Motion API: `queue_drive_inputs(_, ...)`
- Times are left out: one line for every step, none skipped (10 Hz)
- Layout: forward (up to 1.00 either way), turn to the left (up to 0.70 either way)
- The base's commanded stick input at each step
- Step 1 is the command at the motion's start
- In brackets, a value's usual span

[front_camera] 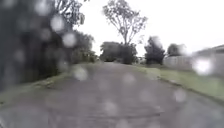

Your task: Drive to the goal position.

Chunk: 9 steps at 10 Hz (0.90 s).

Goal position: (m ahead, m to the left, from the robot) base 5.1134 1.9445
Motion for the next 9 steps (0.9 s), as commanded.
queue_drive_inputs(1.0, 0.0)
queue_drive_inputs(1.0, 0.0)
queue_drive_inputs(1.0, 0.0)
queue_drive_inputs(1.0, 0.0)
queue_drive_inputs(1.0, 0.0)
queue_drive_inputs(1.0, 0.0)
queue_drive_inputs(1.0, 0.0)
queue_drive_inputs(1.0, 0.0)
queue_drive_inputs(1.0, 0.0)
